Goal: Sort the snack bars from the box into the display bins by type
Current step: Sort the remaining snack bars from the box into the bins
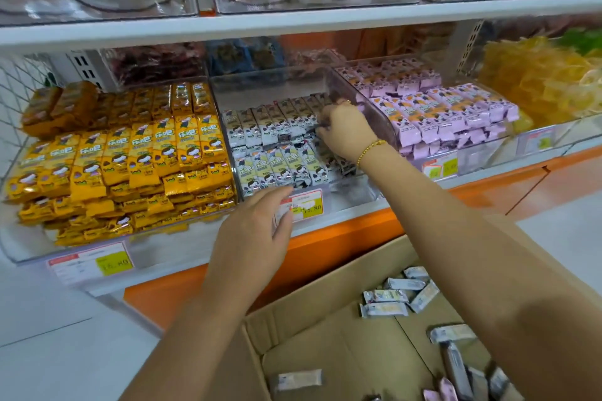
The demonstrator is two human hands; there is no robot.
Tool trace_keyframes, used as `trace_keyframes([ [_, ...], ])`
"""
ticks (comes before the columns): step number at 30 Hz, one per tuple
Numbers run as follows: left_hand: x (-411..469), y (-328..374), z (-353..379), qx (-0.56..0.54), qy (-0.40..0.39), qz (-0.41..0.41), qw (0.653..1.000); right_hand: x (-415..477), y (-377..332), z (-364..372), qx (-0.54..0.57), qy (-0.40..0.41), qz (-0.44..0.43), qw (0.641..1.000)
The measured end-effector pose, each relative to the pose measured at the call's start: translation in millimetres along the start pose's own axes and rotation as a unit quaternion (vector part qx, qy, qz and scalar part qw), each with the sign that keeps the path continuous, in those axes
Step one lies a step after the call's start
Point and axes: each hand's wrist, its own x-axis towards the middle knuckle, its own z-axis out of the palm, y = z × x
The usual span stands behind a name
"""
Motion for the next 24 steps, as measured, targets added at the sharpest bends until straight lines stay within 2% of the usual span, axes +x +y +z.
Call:
trace_keyframes([
  [3, -21, -1, 6, -0.007, 0.022, 0.05, 0.998, -66, 9, -1, 0.073, 0.099, -0.09, 0.988],
  [6, -56, -10, 21, 0.035, -0.059, 0.038, 0.997, -140, 24, 16, 0.123, 0.089, -0.129, 0.98],
  [8, -83, -17, 31, 0.061, -0.158, 0.001, 0.986, -181, 44, 44, 0.11, 0.019, -0.117, 0.987],
  [11, -121, -25, 44, 0.117, -0.282, -0.051, 0.951, -236, 82, 102, 0.059, -0.203, -0.063, 0.975],
  [14, -163, -31, 57, 0.197, -0.382, -0.055, 0.901, -292, 120, 154, 0.034, -0.399, 0.031, 0.916],
  [16, -186, -33, 59, 0.222, -0.433, -0.053, 0.872, -323, 138, 175, -0.003, -0.486, 0.074, 0.871],
  [19, -200, -37, 55, 0.22, -0.469, -0.049, 0.854, -358, 148, 191, -0.025, -0.555, 0.127, 0.821],
  [21, -199, -39, 53, 0.21, -0.473, -0.059, 0.853, -372, 141, 196, -0.02, -0.556, 0.147, 0.818],
  [24, -194, -38, 53, 0.197, -0.476, -0.073, 0.854, -385, 128, 208, -0.018, -0.511, 0.166, 0.843],
])
